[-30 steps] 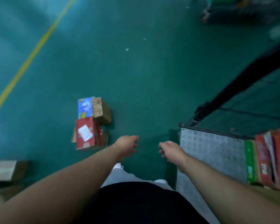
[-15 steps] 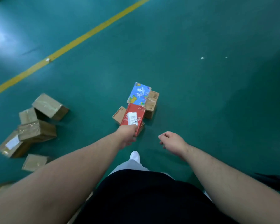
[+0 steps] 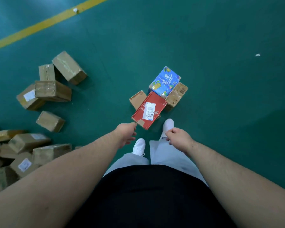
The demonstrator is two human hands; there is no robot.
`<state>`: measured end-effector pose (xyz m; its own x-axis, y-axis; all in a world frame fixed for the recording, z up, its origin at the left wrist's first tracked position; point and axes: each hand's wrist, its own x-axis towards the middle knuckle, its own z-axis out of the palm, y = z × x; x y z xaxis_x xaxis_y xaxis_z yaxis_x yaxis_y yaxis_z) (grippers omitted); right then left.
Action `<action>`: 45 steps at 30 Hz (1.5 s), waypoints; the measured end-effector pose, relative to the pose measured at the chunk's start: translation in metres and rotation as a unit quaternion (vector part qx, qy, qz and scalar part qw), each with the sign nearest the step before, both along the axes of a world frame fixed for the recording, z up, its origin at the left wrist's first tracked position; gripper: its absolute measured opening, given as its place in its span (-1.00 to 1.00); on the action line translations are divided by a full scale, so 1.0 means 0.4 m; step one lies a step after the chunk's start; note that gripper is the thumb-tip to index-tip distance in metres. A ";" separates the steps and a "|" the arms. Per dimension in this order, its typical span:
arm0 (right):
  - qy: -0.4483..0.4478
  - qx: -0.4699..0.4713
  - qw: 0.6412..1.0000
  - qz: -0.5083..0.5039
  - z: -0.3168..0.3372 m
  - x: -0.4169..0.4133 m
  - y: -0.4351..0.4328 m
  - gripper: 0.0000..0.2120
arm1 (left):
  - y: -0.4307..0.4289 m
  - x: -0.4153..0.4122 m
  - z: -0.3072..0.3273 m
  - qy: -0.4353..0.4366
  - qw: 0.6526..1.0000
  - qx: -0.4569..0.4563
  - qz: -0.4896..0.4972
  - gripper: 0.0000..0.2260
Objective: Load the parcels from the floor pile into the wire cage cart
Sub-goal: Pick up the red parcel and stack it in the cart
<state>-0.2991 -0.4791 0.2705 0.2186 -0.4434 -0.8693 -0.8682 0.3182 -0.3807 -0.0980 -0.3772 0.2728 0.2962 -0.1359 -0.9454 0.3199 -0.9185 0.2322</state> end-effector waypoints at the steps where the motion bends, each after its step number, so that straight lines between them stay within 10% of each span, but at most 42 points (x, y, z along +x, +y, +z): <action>1: 0.008 0.007 1.000 0.018 -0.028 -0.001 -0.036 -0.73 | -0.017 -0.002 -0.016 -0.002 1.000 0.009 0.011 -0.70; 25: 0.106 -0.036 0.956 0.272 -0.694 0.274 -0.517 -0.68 | -0.201 -0.003 -0.660 0.069 0.960 0.122 0.242 -0.64; 35: 0.089 -0.040 0.974 0.205 -0.933 0.315 -0.503 -0.64 | -0.130 0.023 -0.917 0.108 0.942 0.119 0.296 -0.46; 39: 0.088 -0.033 0.988 0.125 -0.922 0.303 -0.517 -0.94 | -0.156 0.011 -0.894 0.112 0.932 0.088 0.334 -0.61; 45: 0.025 -0.020 0.999 0.019 -0.756 0.269 -0.525 -0.76 | -0.125 0.009 -0.750 0.073 0.907 0.051 0.411 -0.39</action>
<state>-0.1915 -0.6892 -0.0319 0.1930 -0.4699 -0.8614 -0.8977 0.2698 -0.3483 -0.0943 -0.4271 -0.0271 0.1283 0.1652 -0.9779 0.9269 -0.3706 0.0590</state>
